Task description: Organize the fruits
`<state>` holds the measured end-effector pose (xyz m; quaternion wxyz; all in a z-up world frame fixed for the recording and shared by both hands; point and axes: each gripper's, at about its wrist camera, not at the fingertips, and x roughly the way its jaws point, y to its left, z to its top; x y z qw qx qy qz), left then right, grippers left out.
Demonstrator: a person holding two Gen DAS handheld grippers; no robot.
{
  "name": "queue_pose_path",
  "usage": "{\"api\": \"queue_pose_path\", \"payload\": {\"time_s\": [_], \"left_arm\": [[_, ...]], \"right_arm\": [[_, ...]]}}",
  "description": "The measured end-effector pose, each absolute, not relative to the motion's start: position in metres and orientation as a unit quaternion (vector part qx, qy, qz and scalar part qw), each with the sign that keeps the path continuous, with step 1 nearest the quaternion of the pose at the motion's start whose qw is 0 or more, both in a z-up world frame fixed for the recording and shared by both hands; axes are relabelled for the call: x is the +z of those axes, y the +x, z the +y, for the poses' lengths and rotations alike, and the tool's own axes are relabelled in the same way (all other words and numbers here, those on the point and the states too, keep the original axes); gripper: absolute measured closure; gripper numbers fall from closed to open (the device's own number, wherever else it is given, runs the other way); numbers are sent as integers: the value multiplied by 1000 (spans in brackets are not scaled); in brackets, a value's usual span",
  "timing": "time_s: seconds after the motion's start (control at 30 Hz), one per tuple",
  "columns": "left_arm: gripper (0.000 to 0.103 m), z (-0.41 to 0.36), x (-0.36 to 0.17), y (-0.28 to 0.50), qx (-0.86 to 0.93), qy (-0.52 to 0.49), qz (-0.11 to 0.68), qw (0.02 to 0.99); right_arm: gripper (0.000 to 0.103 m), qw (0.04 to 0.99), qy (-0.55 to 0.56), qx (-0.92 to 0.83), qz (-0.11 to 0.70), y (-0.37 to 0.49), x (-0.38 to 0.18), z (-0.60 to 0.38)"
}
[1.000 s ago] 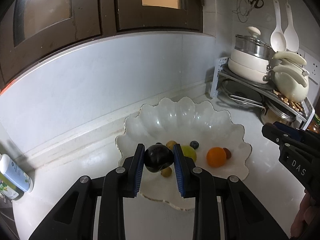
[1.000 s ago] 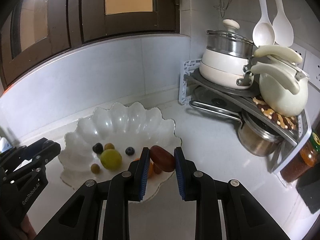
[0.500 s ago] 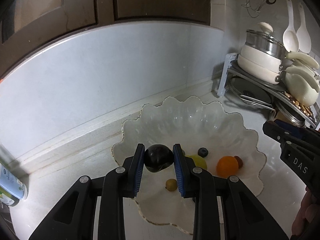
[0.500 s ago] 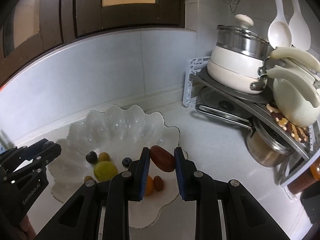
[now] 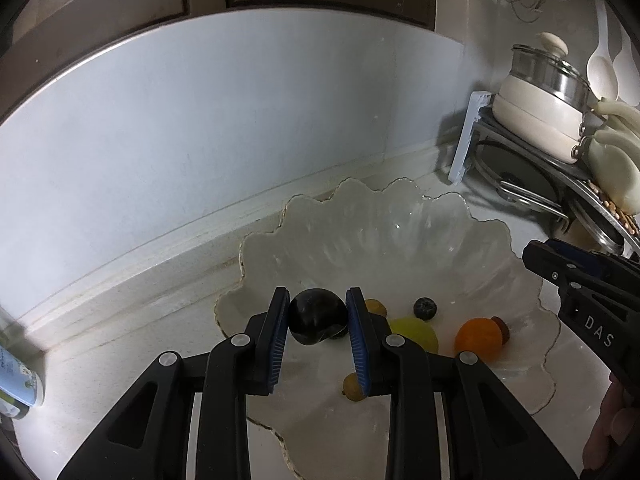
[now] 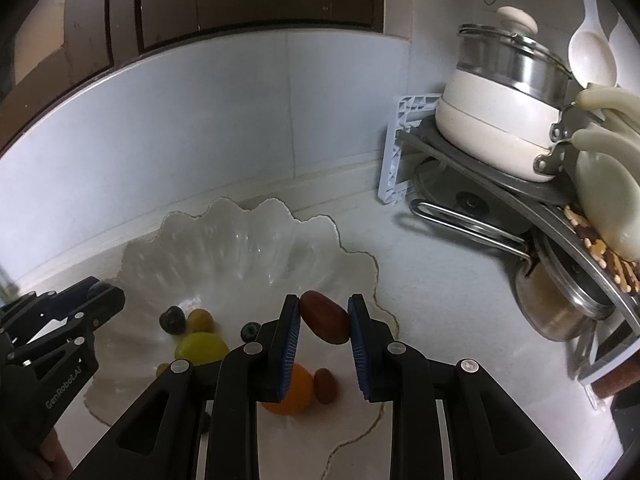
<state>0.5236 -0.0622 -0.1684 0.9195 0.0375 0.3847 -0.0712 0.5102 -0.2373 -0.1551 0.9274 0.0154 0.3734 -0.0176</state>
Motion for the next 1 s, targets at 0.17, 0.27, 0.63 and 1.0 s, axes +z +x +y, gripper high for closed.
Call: {"api": "queue_pose_path", "payload": {"time_s": [0.17, 0.27, 0.63, 1.0], "left_arm": [[74, -62, -173, 527, -70, 36, 393, 916], [73, -62, -175, 528, -68, 37, 397, 915], [46, -59, -173, 523, -52, 38, 391, 918], [39, -57, -164, 514, -55, 36, 381, 922]], "right_arm": [[77, 924, 12, -14, 383, 518, -161, -237], [77, 922, 13, -13, 387, 520, -162, -236], [67, 921, 14, -16, 388, 519, -161, -236], [46, 925, 19, -18, 379, 509, -154, -237]]}}
